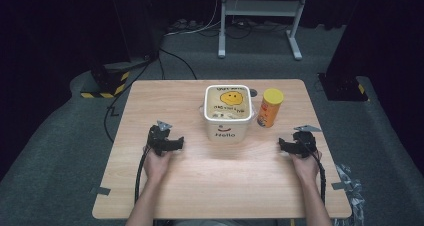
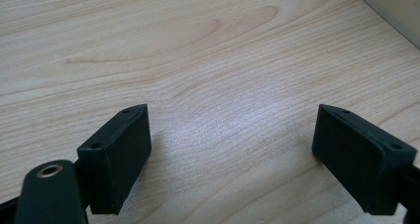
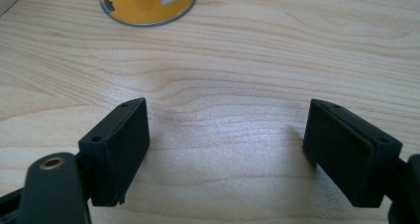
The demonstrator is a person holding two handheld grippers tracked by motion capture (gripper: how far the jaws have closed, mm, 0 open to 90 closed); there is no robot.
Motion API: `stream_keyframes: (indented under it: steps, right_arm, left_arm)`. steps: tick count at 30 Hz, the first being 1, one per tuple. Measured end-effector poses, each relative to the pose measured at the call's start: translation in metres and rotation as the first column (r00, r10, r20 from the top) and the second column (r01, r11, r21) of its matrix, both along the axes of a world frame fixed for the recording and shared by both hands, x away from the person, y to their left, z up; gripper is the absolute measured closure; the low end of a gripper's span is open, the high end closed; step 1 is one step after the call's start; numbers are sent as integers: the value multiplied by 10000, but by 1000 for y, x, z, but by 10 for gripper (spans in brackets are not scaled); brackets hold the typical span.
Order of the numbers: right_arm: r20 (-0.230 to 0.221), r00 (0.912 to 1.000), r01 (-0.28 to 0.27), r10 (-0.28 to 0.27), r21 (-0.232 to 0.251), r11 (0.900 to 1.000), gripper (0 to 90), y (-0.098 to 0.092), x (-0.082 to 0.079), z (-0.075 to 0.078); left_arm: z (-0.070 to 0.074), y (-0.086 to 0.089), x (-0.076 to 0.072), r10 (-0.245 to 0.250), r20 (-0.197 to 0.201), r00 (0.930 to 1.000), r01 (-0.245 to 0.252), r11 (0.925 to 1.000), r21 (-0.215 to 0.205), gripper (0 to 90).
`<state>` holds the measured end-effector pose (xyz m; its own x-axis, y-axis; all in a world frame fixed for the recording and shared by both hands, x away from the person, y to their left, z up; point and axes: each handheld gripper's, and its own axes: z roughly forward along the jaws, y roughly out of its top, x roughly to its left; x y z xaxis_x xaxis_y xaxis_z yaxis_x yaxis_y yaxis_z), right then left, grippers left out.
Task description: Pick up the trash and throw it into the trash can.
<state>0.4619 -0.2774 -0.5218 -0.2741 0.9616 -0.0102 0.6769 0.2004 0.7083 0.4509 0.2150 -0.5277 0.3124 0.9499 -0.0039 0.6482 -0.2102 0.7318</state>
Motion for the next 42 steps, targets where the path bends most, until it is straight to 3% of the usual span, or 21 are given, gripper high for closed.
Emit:
stream_keyframes:
  steps: [14,18,19,23,26,31,33,37,42]
  right_arm:
    - [172,9998,35,-35,-43,10000,181,1,0,-1]
    - [2,10000,6,-6,63,10000,180,2,-1,0]
    - [181,9998,-11,12,-16,10000,180,1,-1,-1]
    - [-45,9999,-104,105,36,9999,180,1,-3,0]
    - [149,9997,-167,168,-29,9999,183,2,-3,-1]
    - [149,9996,-253,252,75,9997,186,2,-4,-1]
    - [-46,9992,-397,399,373,9985,185,5,-6,1]
    - [343,9979,-561,548,388,9977,194,11,-9,5]
    - [426,9959,-816,796,481,9955,193,17,-10,11]
  left_arm:
    - [0,0,0,4,-4,10000,-4,10000,20,158]
    - [0,0,0,7,-27,10000,-7,10000,37,159]
    - [0,0,0,6,-30,10000,-6,10000,38,158]
    - [0,0,0,6,-36,10000,-6,10000,35,159]
    - [0,0,0,11,2,10000,-11,10000,4,159]
    - [0,0,0,11,-2,10000,-11,10000,6,159]
    - [0,0,0,15,0,10000,-15,10000,6,160]
    - [0,0,0,14,-1,10000,-14,10000,6,160]
    - [0,0,0,12,-4,10000,-12,10000,-11,160]
